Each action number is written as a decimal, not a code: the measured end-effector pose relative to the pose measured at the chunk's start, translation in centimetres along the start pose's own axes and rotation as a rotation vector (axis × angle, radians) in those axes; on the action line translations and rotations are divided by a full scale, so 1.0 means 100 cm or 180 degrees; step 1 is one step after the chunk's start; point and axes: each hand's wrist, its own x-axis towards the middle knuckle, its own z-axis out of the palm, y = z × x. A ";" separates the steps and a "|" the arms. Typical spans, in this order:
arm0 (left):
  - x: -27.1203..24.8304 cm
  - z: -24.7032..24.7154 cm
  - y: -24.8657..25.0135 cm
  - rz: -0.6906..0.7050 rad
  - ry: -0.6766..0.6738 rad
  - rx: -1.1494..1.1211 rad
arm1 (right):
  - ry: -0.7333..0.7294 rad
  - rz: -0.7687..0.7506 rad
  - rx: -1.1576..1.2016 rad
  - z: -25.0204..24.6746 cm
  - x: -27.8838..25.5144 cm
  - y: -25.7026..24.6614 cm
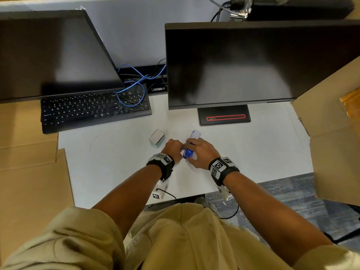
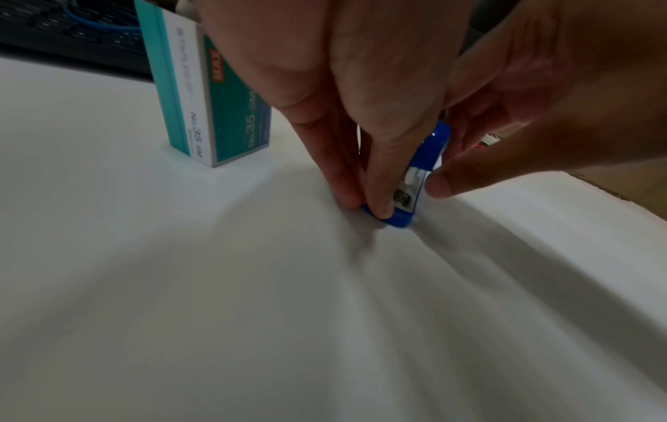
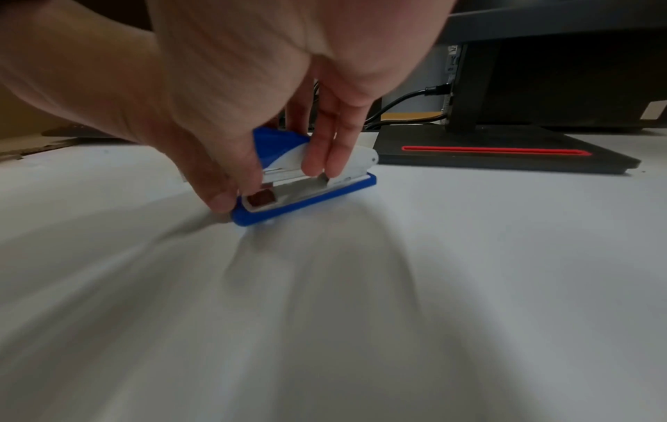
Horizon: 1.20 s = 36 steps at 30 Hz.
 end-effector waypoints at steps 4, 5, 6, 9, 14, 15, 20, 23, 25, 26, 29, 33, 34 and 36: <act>0.001 -0.005 -0.006 0.0060 0.0068 0.0048 | -0.0097 -0.0123 -0.0234 0.002 -0.001 0.005; 0.001 -0.008 -0.005 0.0079 0.0096 0.0039 | -0.0068 -0.0137 -0.0265 0.003 -0.001 0.007; 0.000 -0.011 -0.004 0.0108 0.0139 0.0037 | -0.0031 -0.0122 -0.0265 0.005 -0.001 0.008; -0.003 -0.019 -0.002 0.0190 0.0316 -0.0001 | 0.0140 0.0079 -0.0134 0.010 0.000 0.010; -0.004 -0.030 -0.002 0.0197 0.0548 -0.0054 | 0.0210 0.0533 -0.0020 0.001 0.015 0.008; -0.003 -0.033 -0.001 0.0210 0.0566 -0.0066 | 0.0206 0.0615 0.0029 -0.003 0.019 0.008; -0.006 -0.044 0.001 0.0280 0.0705 -0.0042 | 0.0205 0.0757 0.0117 -0.016 0.037 0.011; -0.010 -0.046 -0.001 0.0305 0.0736 -0.0017 | 0.0187 0.0800 0.0134 -0.022 0.045 0.013; -0.012 -0.047 -0.003 0.0320 0.0767 -0.0006 | 0.0186 0.0827 0.0151 -0.024 0.049 0.014; -0.014 -0.048 -0.004 0.0316 0.0790 0.0006 | 0.0183 0.0838 0.0155 -0.025 0.051 0.014; -0.020 -0.052 -0.006 0.0321 0.0907 -0.0022 | 0.0177 0.0840 0.0114 -0.027 0.054 0.014; -0.028 -0.060 -0.011 0.0534 0.1264 0.0354 | 0.0148 0.0858 0.0096 -0.027 0.053 0.014; -0.029 -0.062 -0.015 0.0533 0.1308 0.0610 | 0.0139 0.0862 0.0095 -0.027 0.053 0.014; -0.030 -0.067 -0.024 0.0314 0.1246 0.1008 | 0.0127 0.0850 0.0087 -0.027 0.053 0.014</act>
